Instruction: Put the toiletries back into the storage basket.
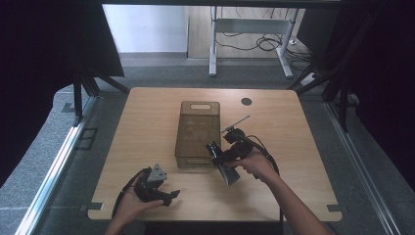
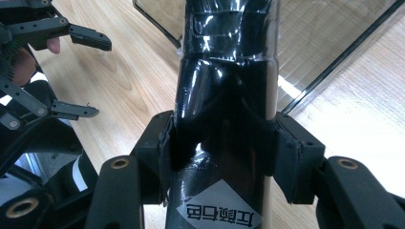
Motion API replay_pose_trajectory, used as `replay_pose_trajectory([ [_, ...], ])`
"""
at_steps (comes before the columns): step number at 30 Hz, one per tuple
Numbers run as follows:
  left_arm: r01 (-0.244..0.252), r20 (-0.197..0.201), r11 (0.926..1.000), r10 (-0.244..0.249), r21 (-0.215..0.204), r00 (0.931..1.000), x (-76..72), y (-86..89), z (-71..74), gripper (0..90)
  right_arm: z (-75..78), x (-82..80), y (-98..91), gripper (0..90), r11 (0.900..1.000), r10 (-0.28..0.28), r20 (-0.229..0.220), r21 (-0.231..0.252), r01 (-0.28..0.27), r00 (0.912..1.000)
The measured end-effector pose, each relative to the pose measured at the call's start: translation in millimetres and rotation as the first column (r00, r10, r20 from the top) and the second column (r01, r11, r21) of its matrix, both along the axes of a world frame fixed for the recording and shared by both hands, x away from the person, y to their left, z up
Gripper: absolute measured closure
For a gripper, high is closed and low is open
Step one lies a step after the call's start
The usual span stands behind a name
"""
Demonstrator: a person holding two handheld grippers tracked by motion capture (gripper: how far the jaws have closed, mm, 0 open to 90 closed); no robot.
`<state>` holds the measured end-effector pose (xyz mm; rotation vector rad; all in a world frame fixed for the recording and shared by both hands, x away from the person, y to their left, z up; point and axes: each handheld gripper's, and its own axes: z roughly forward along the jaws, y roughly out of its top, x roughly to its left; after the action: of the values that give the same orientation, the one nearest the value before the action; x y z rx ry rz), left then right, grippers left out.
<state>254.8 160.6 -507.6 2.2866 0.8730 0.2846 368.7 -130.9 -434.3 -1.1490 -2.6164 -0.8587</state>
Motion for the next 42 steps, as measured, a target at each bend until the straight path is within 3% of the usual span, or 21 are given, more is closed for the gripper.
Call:
replay_pose_trajectory([
  [23,0.025,-0.014,0.9994,-0.025,0.022,0.9996,-0.8,-4.3,-1.9,20.3,-1.9,-4.0,10.9,46.1,0.9994,0.033,0.004,0.006,-0.033,0.9994],
  [30,0.031,-0.015,0.9992,-0.030,0.025,0.9994,-1.6,-6.9,-2.6,20.3,0.0,-9.0,17.6,46.3,0.9984,0.049,0.006,0.028,-0.049,0.9988],
  [42,0.025,-0.010,0.9995,-0.025,0.018,0.9996,-1.1,-3.3,-1.2,20.3,6.8,-3.1,31.1,46.5,0.9973,0.055,0.000,0.048,-0.055,0.9985],
])
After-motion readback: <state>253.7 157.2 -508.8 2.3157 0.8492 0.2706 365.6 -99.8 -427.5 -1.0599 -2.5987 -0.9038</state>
